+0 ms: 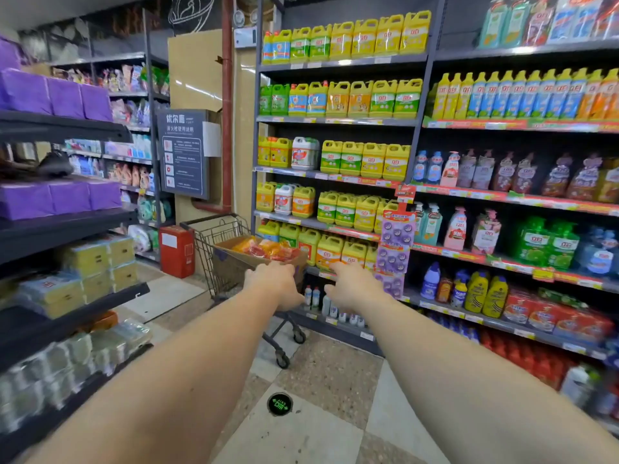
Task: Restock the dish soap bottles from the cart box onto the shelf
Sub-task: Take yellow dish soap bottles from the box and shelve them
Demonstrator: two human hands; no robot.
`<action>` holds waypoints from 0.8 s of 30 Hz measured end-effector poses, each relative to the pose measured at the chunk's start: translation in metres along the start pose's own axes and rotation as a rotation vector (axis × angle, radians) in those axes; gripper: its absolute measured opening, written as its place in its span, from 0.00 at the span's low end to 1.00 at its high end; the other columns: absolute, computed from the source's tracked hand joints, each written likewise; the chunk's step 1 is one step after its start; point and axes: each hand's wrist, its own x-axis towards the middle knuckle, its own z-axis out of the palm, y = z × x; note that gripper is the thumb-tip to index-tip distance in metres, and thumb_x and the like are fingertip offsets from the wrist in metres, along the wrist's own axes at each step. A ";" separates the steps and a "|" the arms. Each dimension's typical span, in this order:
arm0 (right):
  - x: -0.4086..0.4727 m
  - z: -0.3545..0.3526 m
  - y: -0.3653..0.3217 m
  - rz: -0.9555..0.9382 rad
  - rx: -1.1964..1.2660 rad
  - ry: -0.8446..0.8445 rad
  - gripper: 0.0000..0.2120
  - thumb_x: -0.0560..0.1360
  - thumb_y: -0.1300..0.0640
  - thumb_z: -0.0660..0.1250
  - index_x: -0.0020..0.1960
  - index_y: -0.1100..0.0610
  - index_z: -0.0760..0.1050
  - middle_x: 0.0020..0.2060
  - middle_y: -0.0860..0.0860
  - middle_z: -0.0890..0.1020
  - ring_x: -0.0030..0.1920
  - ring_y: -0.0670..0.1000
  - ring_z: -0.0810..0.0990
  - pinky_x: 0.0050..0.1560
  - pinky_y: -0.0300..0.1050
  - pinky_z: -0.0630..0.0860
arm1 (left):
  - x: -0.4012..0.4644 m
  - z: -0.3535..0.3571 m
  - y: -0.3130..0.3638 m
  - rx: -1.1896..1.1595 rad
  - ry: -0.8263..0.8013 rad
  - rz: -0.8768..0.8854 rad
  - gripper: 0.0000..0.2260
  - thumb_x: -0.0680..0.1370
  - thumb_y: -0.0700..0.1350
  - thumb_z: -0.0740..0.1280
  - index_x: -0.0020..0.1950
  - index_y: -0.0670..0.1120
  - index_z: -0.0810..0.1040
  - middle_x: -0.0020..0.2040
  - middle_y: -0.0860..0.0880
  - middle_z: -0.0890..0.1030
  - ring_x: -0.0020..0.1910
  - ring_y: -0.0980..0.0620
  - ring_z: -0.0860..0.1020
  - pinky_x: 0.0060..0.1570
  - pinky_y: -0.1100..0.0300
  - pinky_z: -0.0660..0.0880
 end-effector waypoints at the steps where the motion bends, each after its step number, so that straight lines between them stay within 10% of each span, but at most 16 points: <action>1: 0.000 0.004 0.005 0.008 0.010 -0.016 0.23 0.80 0.47 0.60 0.73 0.49 0.63 0.68 0.56 0.70 0.67 0.62 0.69 0.64 0.60 0.71 | 0.000 0.006 0.004 0.019 -0.023 -0.002 0.29 0.76 0.63 0.64 0.73 0.51 0.66 0.68 0.45 0.70 0.68 0.40 0.69 0.67 0.42 0.65; 24: 0.336 0.147 0.049 -0.017 0.132 -0.124 0.26 0.80 0.47 0.60 0.76 0.48 0.58 0.69 0.56 0.67 0.67 0.61 0.69 0.60 0.56 0.73 | 0.331 0.128 -0.034 -0.018 0.007 -0.010 0.30 0.75 0.64 0.64 0.73 0.52 0.66 0.67 0.47 0.73 0.67 0.44 0.71 0.67 0.45 0.67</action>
